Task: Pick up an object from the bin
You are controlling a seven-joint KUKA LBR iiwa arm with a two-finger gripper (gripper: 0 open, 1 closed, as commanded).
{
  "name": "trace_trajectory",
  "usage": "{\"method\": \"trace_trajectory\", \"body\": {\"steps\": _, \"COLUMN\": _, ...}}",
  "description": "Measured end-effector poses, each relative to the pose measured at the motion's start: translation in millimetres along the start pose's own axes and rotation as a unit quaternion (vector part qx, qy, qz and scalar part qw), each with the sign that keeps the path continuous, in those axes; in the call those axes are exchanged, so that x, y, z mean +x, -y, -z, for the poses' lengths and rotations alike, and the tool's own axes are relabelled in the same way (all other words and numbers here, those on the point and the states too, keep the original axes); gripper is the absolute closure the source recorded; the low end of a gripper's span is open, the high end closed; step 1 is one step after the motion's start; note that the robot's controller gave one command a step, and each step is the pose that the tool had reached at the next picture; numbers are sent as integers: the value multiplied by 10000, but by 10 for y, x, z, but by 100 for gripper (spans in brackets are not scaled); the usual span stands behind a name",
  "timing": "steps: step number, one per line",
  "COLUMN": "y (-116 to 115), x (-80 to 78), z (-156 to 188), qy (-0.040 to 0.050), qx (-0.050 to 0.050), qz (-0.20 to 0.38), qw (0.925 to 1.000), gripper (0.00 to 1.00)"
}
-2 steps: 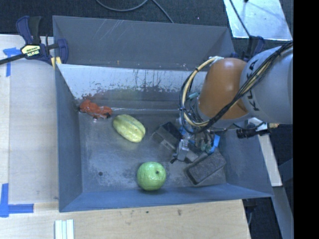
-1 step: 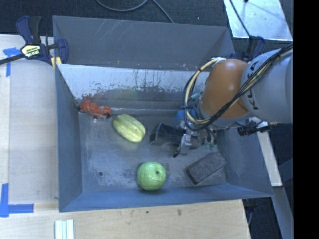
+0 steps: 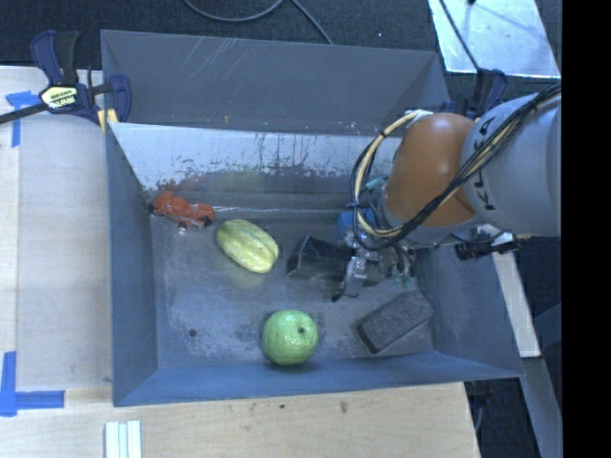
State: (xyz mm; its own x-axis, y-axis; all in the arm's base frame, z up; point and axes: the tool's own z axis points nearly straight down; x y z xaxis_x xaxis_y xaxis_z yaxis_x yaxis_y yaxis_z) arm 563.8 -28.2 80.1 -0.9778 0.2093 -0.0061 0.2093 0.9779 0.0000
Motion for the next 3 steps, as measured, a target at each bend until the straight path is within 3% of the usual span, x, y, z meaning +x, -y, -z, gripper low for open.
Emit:
{"method": "trace_trajectory", "body": {"steps": 1, "y": 109, "x": 21, "z": 1032, "qy": -17, "qx": 8, "qz": -202, "qw": 9998, "gripper": 100}}
{"method": "trace_trajectory", "body": {"steps": 2, "y": 109, "x": 21, "z": 1032, "qy": -17, "qx": 8, "qz": -200, "qw": 9998, "gripper": 100}}
{"method": "trace_trajectory", "body": {"steps": 3, "y": 146, "x": 69, "z": 1510, "qy": -56, "qx": 13, "qz": -195, "qw": 9998, "gripper": 100}}
